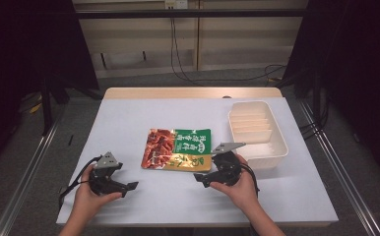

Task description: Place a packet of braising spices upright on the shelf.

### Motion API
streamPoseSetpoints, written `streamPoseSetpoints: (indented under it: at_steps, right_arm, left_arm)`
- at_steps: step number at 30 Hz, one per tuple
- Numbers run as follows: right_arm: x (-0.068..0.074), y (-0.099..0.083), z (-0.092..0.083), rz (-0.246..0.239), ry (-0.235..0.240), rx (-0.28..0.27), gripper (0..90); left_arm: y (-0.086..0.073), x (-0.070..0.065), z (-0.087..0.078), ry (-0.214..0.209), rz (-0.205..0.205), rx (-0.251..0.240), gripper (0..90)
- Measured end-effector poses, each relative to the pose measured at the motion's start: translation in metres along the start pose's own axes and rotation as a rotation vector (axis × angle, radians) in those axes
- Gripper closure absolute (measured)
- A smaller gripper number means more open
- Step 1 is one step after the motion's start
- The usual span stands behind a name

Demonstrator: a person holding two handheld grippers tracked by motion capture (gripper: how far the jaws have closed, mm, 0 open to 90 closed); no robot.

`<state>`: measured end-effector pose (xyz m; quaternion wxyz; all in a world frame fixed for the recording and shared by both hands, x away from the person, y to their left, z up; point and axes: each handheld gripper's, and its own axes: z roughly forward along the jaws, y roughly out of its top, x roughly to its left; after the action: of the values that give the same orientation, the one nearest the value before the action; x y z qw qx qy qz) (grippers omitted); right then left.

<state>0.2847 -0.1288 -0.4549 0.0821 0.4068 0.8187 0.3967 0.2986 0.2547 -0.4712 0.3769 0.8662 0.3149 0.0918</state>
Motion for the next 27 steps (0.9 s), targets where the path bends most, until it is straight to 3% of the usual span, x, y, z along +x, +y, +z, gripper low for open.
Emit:
streamPoseSetpoints:
  at_steps: [4, 7, 19, 27]
  right_arm:
    - [-0.001, 0.004, 0.006, 0.007, 0.004, 0.009, 8.2]
    - [-0.002, 0.007, 0.011, 0.013, -0.003, 0.012, 9.9]
    - [-0.019, 0.027, 0.035, 0.102, -0.017, 0.06, 19.2]
    - [-0.031, 0.034, 0.045, 0.149, -0.071, 0.082, 21.2]
  left_arm:
    - [-0.001, -0.002, -0.005, 0.021, 0.009, -0.011, 4.5]
    - [-0.002, -0.003, -0.008, 0.015, 0.009, 0.004, 4.5]
    - [-0.009, -0.008, -0.013, 0.039, 0.047, 0.001, 4.2]
    - [-0.009, -0.008, -0.015, 0.033, 0.057, 0.008, 4.2]
